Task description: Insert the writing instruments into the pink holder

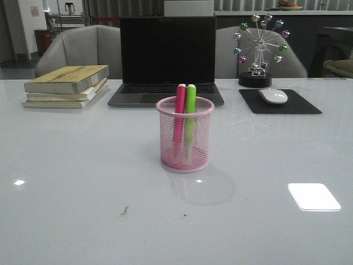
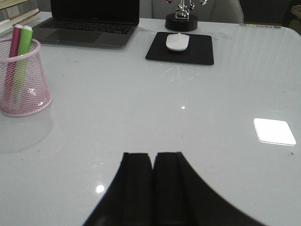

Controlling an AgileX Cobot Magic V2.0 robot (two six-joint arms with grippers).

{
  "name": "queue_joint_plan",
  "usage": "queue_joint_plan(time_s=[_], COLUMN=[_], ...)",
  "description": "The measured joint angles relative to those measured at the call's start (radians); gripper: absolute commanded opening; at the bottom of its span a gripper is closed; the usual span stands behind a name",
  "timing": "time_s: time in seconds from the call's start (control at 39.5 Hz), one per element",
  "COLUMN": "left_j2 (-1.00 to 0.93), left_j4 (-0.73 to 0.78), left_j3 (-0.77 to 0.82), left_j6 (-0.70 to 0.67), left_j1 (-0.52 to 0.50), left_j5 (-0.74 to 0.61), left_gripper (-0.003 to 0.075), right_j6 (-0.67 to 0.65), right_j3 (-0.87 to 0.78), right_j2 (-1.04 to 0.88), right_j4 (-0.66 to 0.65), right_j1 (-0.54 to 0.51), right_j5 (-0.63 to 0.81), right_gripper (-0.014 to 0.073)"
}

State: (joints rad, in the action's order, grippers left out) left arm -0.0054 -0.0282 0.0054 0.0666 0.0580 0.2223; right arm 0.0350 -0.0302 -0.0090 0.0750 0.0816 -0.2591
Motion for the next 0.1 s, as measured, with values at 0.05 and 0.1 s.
queue_joint_plan(time_s=[0.05,0.1], left_j2=[0.000,0.000], left_j4=[0.000,0.000], left_j3=[0.000,0.000], left_j6=[0.000,0.000], left_j1=[0.000,0.000], left_j5=[0.000,0.003], left_gripper=[0.0092,0.0092], right_j6=[0.000,0.000], right_j3=[0.000,0.000], right_j2=[0.000,0.000], right_j4=[0.000,0.000], right_j1=[0.000,0.000], right_j5=[0.000,0.000], right_gripper=[0.0058,0.0058])
